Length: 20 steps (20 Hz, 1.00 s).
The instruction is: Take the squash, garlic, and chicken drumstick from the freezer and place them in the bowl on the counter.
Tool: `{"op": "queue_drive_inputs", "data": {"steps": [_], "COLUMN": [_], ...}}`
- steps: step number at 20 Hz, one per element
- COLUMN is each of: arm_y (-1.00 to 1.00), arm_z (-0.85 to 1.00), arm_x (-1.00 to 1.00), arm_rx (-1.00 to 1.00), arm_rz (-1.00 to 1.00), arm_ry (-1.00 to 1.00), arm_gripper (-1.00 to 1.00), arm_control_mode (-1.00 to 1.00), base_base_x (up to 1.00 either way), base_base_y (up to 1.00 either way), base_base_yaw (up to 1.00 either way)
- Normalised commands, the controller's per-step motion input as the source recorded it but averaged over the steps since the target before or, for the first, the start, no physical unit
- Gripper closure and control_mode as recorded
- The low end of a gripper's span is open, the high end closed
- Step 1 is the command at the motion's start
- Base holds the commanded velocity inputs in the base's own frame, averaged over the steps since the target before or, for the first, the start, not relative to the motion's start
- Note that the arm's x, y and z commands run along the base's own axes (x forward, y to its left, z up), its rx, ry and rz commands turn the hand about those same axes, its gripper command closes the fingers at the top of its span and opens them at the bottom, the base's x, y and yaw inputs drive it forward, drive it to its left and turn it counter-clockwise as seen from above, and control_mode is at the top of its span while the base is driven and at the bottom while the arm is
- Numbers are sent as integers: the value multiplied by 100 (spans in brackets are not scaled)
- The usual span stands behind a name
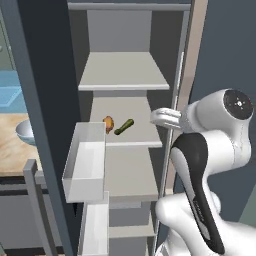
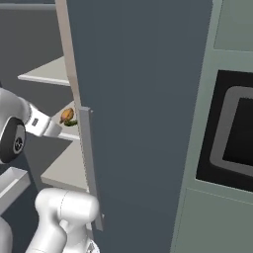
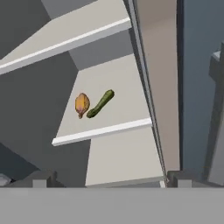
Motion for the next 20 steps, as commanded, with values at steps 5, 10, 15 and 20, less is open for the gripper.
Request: {"op": "queue_drive_inputs", "data": {"steps": [5, 10, 15, 20], "arm_y": [61, 39, 9, 0], "arm_z": [-21, -25, -21, -18], "arm_x": [49, 50, 42, 25], "arm_rx": [5, 1, 3, 2], "arm_rz": [-5, -3, 0, 0], "arm_ry": [4, 8, 3, 0], "arm_gripper": [-100, -100, -100, -100], "arm_control_mode": [-100, -100, -100, -100], "base_base_x": [0, 0, 0, 0], "base_base_y": [0, 0, 0, 0], "base_base_yaw": [0, 0, 0, 0]}}
